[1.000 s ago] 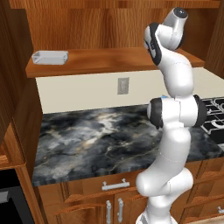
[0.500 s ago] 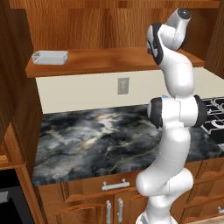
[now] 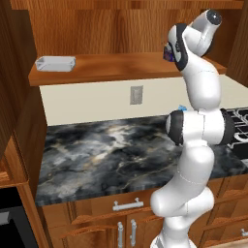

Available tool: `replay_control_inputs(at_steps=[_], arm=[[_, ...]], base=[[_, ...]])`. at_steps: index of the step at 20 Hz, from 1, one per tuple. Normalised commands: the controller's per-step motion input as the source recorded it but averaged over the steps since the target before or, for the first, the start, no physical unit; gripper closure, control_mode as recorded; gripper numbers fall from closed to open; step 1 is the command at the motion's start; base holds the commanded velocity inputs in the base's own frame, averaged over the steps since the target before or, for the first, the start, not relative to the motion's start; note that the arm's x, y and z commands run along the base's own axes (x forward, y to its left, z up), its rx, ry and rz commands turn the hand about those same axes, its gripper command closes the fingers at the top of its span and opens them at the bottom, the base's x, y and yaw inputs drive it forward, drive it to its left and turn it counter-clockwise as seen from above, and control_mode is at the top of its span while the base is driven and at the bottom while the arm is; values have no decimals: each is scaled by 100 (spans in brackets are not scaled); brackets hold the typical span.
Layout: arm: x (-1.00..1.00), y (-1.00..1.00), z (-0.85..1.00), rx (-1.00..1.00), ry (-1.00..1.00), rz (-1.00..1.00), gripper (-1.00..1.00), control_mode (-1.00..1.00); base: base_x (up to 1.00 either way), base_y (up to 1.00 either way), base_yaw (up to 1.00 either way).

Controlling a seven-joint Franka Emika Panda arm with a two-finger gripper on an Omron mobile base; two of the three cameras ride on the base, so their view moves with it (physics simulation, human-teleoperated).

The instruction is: Pick the cans from the counter and place them in their designated side in the cabinet.

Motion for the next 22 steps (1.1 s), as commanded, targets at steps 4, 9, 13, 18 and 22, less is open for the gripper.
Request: replay_control_inputs(at_steps=[4,9,13,18,22], arm=[[-53,0,0,0,-23,5,-100,-100],[-69,11,0,0,-21,5,-100,-100],[-78,28,0,0,-10,3,-100,-100],[-83,36,-1,-1,-7,2,-100,-100],[-86,38,-2,-1,-7,2,-100,-100]], base=[[0,0,0],[0,0,0],[0,0,0],[0,0,0],[0,0,0]])
